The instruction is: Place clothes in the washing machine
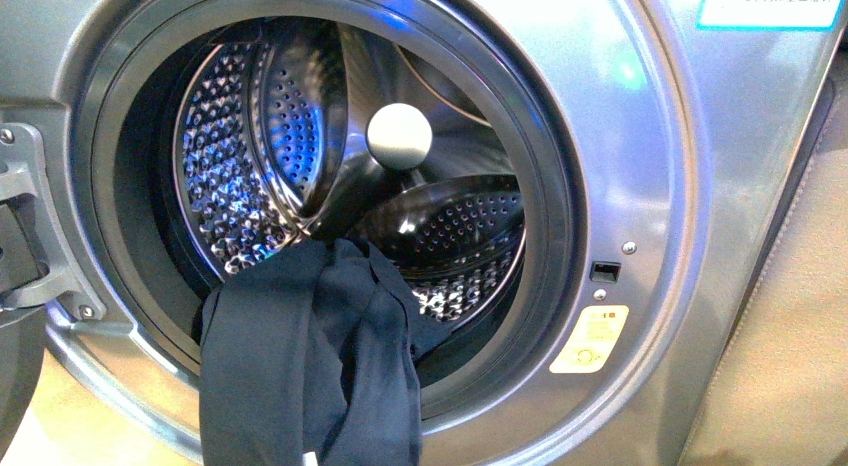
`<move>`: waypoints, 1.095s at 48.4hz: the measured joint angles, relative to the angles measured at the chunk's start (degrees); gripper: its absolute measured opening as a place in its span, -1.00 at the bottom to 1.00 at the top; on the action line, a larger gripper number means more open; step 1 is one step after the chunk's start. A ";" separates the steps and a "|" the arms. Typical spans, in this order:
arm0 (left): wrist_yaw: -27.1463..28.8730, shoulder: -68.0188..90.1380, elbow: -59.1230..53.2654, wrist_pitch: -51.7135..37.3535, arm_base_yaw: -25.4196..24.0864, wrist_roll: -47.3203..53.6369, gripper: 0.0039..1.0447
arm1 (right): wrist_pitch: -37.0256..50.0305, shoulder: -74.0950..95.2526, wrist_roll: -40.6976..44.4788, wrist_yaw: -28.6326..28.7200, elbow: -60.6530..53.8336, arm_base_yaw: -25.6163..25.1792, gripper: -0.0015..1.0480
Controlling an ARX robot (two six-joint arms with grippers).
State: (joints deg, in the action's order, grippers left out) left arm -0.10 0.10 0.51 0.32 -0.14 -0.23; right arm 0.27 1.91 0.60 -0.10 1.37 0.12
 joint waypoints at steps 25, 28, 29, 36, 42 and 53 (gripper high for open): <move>-0.02 -0.02 0.00 0.00 0.00 -0.02 -0.94 | -0.24 -1.66 0.00 0.02 -1.05 0.00 -0.95; -0.02 0.00 0.00 0.00 0.00 -0.02 -0.94 | -0.24 -1.66 0.00 0.02 -1.05 0.00 -0.95; 0.00 -0.02 0.00 0.00 0.00 -0.02 -0.94 | -0.24 -1.66 0.02 0.02 -1.05 0.00 -0.95; -0.02 0.00 0.00 0.00 0.00 -0.02 -0.94 | -0.24 -1.66 0.02 0.02 -1.05 0.00 -0.95; -0.02 -0.02 0.00 0.00 0.00 -0.02 -0.94 | -0.24 -1.66 0.00 0.02 -1.05 0.00 -0.95; -0.02 0.00 0.00 0.00 0.00 -0.02 -0.94 | -0.24 -1.66 0.00 0.02 -1.05 0.00 -0.95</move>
State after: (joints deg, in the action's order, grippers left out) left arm -0.12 0.10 0.51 0.32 -0.14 -0.25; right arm 0.03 0.25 0.60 -0.08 0.32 0.12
